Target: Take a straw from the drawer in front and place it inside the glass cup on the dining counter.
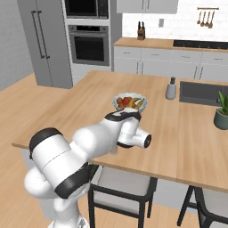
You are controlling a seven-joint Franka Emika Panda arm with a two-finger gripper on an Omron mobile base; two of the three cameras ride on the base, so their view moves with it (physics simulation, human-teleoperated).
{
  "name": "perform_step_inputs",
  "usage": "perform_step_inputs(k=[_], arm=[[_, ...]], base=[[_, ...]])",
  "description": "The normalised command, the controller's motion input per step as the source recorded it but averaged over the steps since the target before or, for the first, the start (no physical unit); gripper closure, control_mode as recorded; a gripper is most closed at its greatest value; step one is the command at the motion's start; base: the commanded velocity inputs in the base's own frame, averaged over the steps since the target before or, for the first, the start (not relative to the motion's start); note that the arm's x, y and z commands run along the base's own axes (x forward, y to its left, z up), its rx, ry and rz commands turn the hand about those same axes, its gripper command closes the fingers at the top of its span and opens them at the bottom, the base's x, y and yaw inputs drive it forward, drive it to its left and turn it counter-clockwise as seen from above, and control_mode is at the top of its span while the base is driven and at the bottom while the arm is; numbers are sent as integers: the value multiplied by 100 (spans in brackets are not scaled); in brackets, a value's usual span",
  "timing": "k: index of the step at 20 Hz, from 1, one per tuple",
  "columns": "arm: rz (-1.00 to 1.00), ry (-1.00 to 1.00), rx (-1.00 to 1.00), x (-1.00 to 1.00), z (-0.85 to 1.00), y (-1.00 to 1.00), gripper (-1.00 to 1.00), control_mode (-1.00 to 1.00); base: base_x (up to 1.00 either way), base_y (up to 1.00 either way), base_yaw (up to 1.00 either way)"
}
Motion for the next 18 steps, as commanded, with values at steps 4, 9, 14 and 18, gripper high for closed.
perform_step_inputs(k=[4, 9, 14, 18], arm=[[0, 0, 0, 0, -20, -12, 100, -100], [0, 0, 0, -1, -4, -5, -100, -100], [0, 0, 0, -2, 1, -10, -100, -100], [-1, 0, 0, -18, 24, -7, -100, -100]], base=[[0, 0, 0], [0, 0, 0], [0, 0, 0], [0, 0, 0]])
